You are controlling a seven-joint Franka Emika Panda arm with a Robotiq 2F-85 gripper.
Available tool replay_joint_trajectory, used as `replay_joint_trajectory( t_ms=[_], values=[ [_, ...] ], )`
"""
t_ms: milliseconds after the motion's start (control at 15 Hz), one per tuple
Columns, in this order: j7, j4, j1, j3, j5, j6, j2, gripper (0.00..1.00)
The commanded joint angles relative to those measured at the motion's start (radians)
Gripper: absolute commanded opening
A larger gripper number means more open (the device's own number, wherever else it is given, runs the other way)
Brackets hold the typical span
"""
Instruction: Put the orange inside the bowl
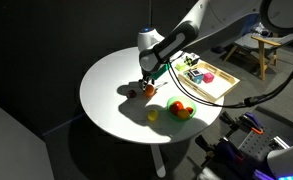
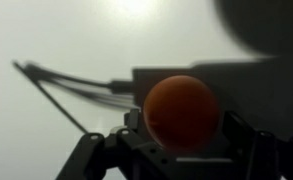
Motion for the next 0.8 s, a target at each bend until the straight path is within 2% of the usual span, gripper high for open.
replay_joint_trajectory(
  t_ms=[0,67,733],
  values=[
    [-0.014,0.013,-0.001,-0.005,-0.008,0.005,0.009,0.56],
    [-0.011,0.016,0.000,-0.005,-0.007,-0.001,0.008,0.47],
    [0.029,-0.059,0.023,-0.018,-0.017,-0.101,-0.093,0.47]
  ],
)
